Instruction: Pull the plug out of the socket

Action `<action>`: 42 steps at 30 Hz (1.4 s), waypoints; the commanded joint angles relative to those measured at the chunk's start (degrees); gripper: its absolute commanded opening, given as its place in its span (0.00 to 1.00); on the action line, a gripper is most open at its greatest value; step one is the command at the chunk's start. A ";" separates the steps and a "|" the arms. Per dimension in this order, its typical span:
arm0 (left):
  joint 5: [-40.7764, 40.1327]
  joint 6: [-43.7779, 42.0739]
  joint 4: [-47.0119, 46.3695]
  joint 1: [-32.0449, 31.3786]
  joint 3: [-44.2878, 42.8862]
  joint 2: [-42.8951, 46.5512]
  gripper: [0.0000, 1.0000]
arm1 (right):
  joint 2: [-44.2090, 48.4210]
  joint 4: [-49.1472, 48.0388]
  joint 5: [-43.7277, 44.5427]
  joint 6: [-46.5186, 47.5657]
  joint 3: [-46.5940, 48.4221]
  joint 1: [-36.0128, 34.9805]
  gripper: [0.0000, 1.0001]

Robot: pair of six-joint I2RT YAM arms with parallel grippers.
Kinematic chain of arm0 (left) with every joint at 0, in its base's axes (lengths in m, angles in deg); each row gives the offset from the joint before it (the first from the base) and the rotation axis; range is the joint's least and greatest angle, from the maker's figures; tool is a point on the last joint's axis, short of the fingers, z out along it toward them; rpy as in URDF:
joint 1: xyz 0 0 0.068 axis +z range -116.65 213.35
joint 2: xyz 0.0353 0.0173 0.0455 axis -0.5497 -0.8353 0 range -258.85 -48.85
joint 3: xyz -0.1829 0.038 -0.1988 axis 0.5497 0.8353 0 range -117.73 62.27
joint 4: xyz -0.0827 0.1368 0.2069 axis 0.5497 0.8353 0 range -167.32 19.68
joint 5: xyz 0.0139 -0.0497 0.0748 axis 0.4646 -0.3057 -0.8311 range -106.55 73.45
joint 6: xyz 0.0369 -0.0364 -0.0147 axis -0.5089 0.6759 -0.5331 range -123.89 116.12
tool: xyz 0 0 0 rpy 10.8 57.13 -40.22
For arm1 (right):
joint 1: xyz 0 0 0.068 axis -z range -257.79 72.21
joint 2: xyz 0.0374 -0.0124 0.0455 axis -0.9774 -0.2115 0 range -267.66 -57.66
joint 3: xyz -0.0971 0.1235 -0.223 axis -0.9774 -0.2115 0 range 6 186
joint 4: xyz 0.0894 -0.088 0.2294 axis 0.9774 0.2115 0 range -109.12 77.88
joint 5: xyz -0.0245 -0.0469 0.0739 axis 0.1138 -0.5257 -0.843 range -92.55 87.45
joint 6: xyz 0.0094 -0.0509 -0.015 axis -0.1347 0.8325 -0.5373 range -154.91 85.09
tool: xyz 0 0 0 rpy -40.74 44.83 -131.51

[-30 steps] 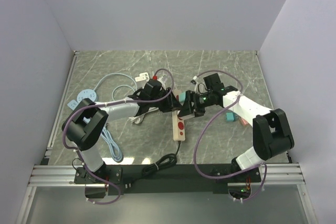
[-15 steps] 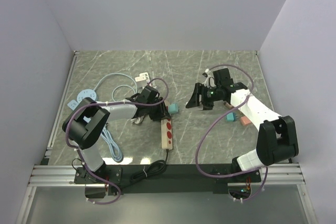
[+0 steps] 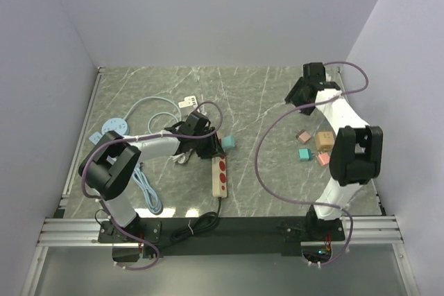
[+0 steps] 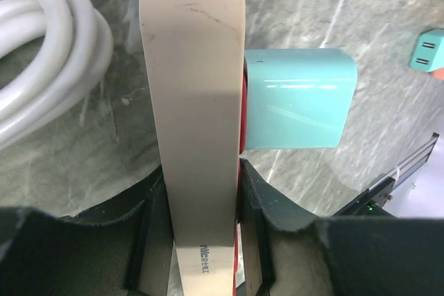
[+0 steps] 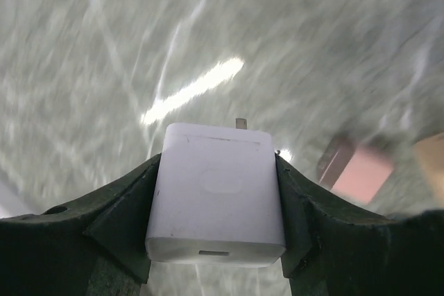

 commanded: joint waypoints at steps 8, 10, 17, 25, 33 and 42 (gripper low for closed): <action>1.96 -1.66 0.06 -0.43 -1.83 4.83 0.01 | -14.90 7.02 15.53 -2.32 11.72 2.72 0.16; 2.04 -1.92 0.41 -0.43 -2.00 4.92 0.01 | -14.64 6.49 15.10 -2.23 11.28 2.72 0.30; 2.48 -2.36 0.77 -0.34 -3.58 3.95 0.01 | -9.91 7.98 12.46 -1.09 11.10 4.74 0.79; 2.83 -2.97 1.38 -0.43 -5.17 2.64 0.01 | -0.50 6.07 2.11 0.92 5.66 4.65 0.96; 4.06 -2.45 -0.11 -0.43 -5.70 0.96 0.01 | 10.14 -5.10 -30.15 5.94 -8.65 -4.04 0.96; 4.42 -2.80 0.59 -0.69 -6.75 1.05 0.01 | 6.64 -13.37 -39.66 4.36 -13.42 -14.50 0.86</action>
